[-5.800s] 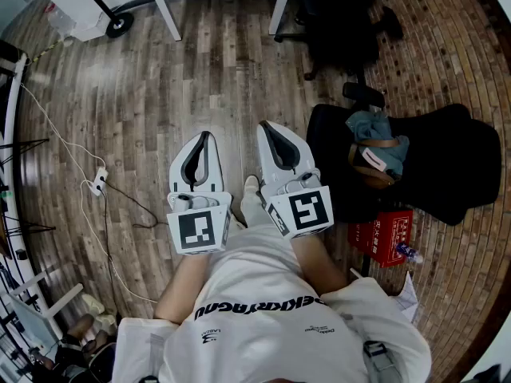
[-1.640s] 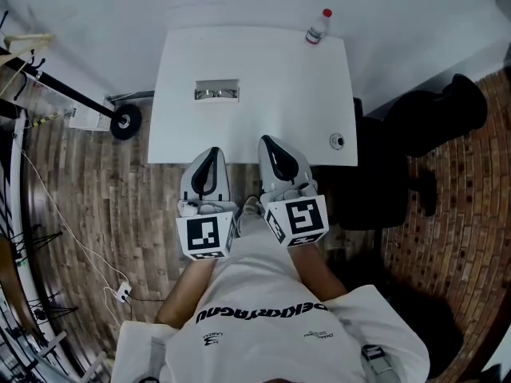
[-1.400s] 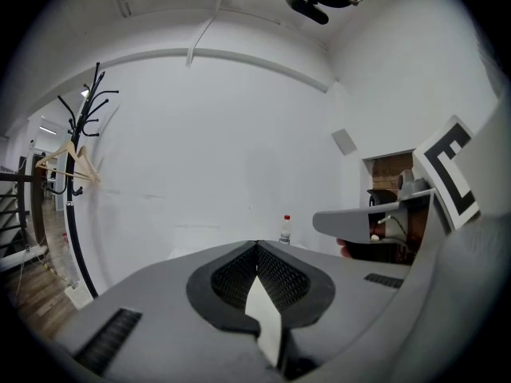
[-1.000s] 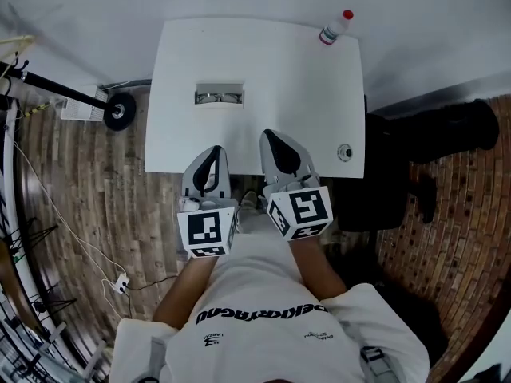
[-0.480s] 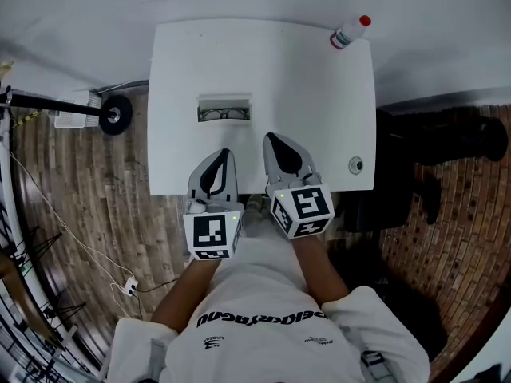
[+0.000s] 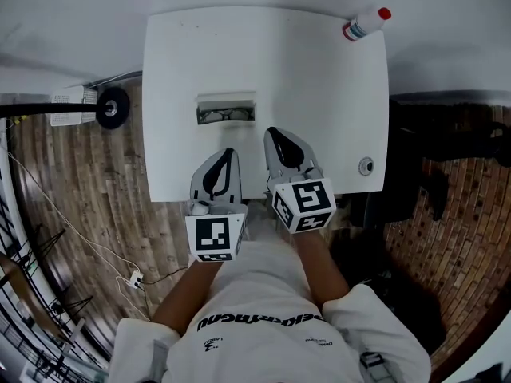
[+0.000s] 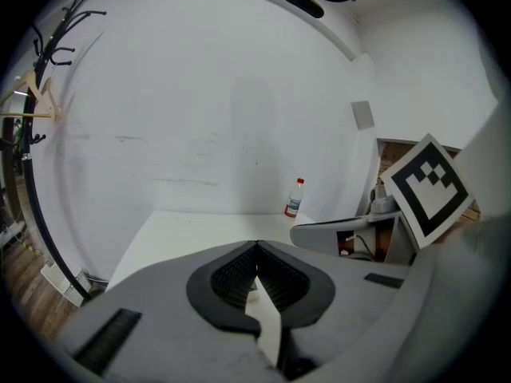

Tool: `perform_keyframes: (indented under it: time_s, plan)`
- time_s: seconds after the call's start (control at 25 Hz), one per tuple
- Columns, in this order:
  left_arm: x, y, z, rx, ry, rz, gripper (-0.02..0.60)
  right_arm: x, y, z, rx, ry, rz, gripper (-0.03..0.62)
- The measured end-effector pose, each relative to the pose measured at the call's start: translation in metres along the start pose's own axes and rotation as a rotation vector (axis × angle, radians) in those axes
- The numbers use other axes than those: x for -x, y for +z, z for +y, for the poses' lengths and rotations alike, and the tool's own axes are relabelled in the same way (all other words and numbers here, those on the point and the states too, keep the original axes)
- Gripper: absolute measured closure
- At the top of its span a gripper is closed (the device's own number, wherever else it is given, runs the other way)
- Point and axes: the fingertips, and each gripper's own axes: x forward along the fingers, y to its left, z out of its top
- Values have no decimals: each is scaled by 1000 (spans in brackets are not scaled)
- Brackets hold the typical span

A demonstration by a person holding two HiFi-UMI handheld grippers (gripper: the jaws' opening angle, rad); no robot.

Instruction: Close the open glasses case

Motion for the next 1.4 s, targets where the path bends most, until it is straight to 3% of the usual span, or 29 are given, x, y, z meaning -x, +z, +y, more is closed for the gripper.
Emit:
perform_keyframes:
  time_s: [0.52,1.4]
  plan:
    - [-28,-17,17,22,1,29,583,-45,-18,-15,-20,2,54,546]
    - [-52,-44,37,28,12,76,583,-104,-51,-41,-60,4,138,530]
